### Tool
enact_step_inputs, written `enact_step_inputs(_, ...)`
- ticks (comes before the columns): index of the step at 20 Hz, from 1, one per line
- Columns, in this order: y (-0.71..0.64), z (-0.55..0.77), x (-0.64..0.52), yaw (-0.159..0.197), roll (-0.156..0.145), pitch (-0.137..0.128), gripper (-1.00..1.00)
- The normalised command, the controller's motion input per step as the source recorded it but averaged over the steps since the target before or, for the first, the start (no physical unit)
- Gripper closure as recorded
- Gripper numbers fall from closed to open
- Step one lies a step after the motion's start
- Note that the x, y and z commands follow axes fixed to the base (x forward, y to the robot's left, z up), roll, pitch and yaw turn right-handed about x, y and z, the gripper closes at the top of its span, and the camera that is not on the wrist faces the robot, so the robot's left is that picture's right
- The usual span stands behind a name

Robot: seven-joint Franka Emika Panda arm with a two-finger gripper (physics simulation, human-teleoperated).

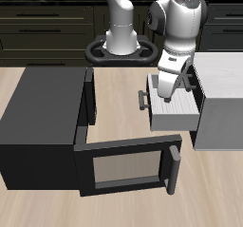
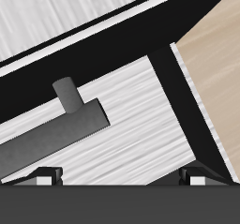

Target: Place the bowl in the top drawer and close the top drawer

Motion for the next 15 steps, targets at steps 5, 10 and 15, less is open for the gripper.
enact_step_inputs(5, 0.17, -0.02, 0.00, 0.047, 0.048, -0.052, -1.00)
enact_step_inputs(10, 0.35, 0.00, 0.00, 0.021, 0.094, -0.077, -1.00)
enact_step_inputs(15, 0.25, -0.14, -0.09, 0.048, 0.066, -0.018, -1.00)
